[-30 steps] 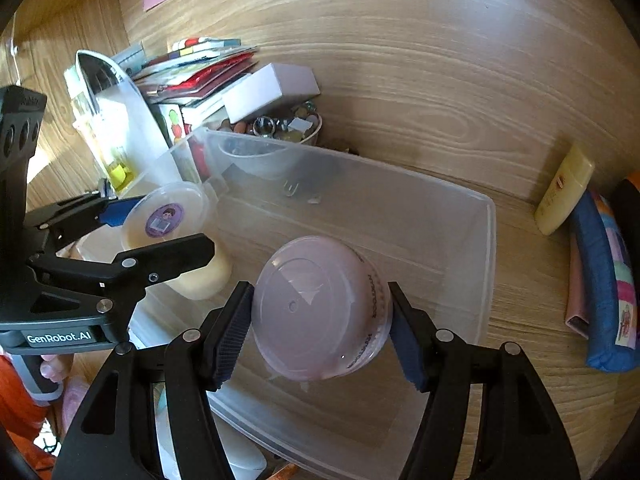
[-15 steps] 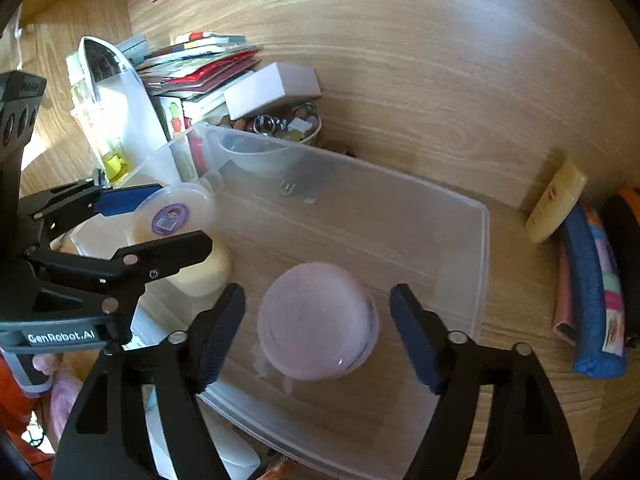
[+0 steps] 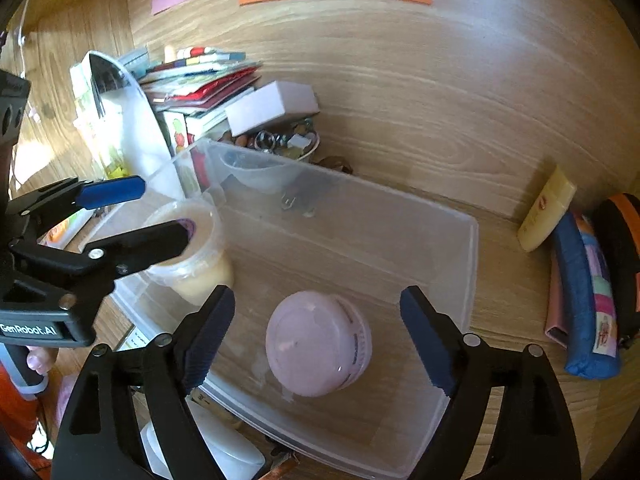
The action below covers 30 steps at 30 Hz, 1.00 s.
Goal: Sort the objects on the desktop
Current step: 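Lift both open tools up and away from the clear bin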
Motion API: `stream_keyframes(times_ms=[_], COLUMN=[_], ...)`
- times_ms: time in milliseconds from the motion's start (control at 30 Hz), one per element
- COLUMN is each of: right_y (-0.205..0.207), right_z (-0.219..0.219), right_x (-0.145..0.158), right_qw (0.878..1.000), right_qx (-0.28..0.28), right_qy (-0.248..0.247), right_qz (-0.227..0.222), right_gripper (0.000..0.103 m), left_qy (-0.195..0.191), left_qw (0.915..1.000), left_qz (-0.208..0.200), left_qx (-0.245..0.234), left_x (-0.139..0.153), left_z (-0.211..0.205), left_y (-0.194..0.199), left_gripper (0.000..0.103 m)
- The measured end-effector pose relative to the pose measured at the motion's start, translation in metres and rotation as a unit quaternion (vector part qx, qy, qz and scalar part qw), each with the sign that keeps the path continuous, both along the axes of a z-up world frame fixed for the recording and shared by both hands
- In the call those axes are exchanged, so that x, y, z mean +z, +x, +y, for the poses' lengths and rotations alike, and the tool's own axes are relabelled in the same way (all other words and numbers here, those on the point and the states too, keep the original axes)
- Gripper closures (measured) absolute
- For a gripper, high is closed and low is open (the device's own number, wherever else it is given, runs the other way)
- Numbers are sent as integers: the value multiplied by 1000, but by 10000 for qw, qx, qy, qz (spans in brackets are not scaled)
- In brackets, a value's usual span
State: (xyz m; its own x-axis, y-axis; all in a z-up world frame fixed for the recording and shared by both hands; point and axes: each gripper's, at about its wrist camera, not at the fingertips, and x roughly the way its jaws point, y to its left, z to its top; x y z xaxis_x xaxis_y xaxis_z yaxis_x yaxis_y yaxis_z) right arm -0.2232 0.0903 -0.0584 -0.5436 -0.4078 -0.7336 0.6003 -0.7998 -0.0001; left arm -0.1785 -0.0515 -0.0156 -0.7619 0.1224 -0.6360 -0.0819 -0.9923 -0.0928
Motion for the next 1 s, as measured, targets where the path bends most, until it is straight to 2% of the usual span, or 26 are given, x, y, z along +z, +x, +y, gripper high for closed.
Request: stream_keyframes(times_ms=[300,500,667,833,1000], right_y=[19,47,73,90,98], right_z=[16,35,62,77,81], right_x=[28,43,58,62,47], right_qw=[9985,9957,9908,9882,9907], right_qx=[-230,-382,-651,-825,-850], right_qy=[-80,-138,-355,-466,-565], right_qz=[494,836,1132,1203,905], right_gripper=[16,15,2,1,1], left_qy=[105,65,5,-5,-72], left_qw=[9990,9975,9961,9949,9948], left_qz=[388,566,639,590,369], left_qx=[217,416,607,817,946], left_x=[27,43,46,41,26], left_z=[-12,-23,-37,-53,-65], left_y=[23,49,74,99,116], left_gripper=[6,4,2,2,2])
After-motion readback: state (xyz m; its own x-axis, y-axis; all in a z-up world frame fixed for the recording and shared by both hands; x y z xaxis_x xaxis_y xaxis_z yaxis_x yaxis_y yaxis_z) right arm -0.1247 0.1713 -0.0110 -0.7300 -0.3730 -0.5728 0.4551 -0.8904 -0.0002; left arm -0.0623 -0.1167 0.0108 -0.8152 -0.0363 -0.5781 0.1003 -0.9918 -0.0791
